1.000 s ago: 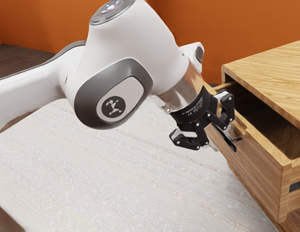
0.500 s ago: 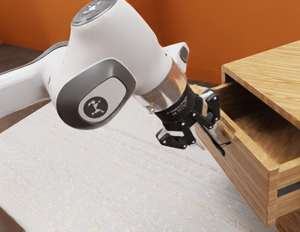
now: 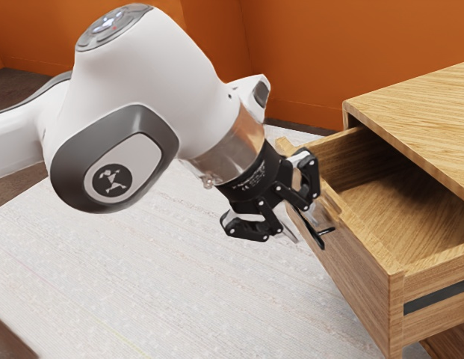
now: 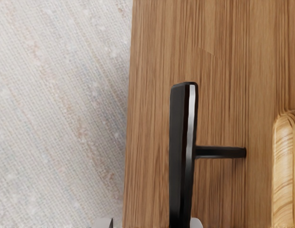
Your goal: Pull the drawer handle with one arm to open the drawer
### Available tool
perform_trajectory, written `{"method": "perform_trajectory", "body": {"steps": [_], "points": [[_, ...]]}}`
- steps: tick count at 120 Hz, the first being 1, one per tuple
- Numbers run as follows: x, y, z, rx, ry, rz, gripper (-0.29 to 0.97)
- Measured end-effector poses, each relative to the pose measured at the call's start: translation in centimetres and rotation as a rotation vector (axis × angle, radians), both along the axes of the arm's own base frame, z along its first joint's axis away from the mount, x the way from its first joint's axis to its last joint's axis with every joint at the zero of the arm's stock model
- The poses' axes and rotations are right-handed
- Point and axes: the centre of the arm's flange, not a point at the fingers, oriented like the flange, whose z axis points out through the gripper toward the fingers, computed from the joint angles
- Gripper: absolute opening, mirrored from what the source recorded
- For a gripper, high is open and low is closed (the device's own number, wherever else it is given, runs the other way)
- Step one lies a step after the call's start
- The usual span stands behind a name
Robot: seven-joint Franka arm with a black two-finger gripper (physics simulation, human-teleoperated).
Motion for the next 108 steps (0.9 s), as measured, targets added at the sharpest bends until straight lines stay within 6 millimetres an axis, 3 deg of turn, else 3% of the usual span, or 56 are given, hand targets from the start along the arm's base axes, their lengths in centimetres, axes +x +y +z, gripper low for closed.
{"method": "perform_trajectory", "body": {"steps": [108], "points": [[-3.5,2.2,0.0,-0.009,-0.003,0.002,0.11]]}}
